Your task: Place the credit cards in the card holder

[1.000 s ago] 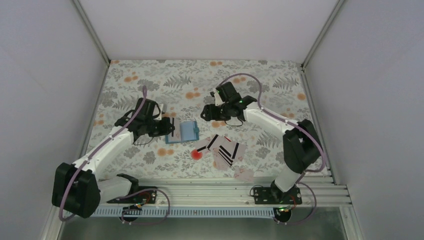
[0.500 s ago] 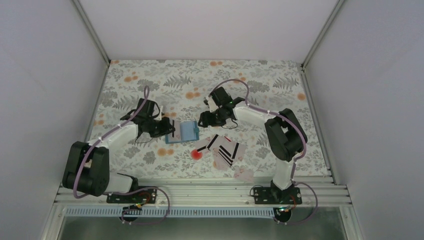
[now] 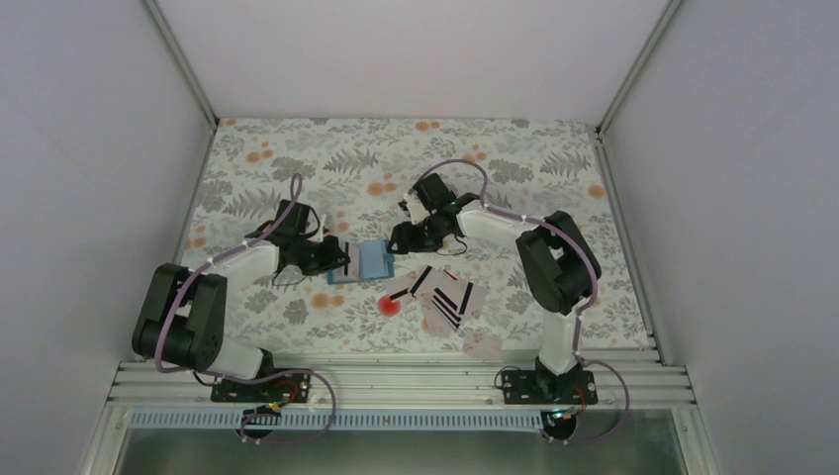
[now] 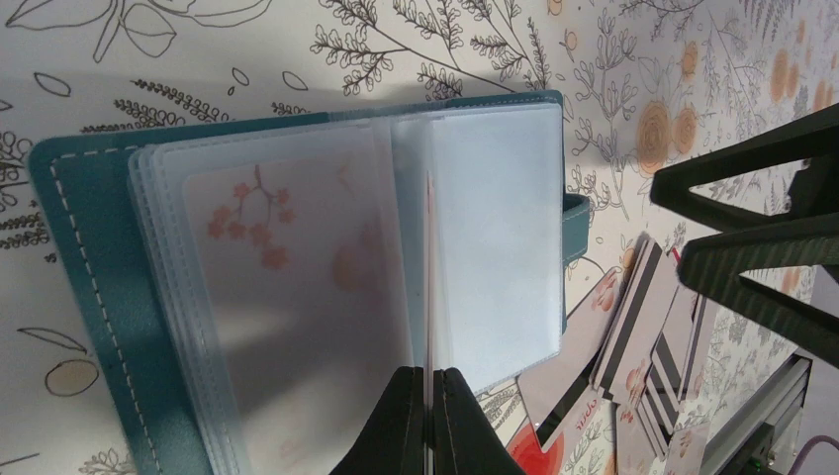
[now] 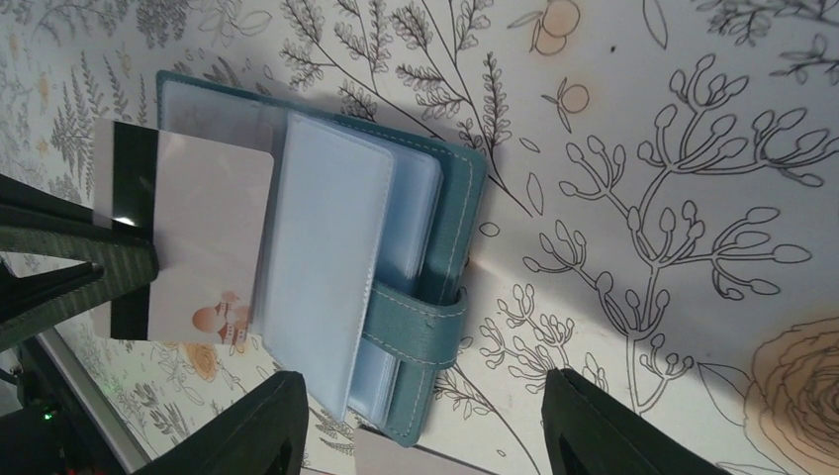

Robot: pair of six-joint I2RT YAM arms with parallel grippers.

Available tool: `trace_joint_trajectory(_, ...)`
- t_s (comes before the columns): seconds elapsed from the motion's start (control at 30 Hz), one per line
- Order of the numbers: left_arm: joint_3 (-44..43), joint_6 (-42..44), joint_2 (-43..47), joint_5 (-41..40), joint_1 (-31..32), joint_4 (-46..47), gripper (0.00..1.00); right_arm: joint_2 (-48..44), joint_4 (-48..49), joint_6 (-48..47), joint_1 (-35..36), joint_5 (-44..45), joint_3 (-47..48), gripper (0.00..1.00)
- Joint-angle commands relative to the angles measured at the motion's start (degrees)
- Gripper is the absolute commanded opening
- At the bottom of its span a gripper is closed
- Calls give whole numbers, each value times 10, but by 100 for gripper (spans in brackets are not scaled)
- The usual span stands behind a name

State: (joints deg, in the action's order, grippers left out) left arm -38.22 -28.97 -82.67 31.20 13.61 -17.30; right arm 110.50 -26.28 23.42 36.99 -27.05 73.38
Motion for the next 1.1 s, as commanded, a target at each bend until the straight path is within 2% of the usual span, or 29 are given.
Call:
trace_joint_trajectory(0.0, 3, 0, -8, 13, -3, 28, 2, 15, 16, -1, 4, -18, 13, 61)
trace_joint_trajectory(0.73, -9, -2, -38, 34, -4, 41, 2, 49, 31, 3, 8, -32, 10, 57)
trace_joint_trajectory(1.07, -24, 5, -16, 28, -4, 30, 2, 60, 34, -4, 10, -35, 3, 57)
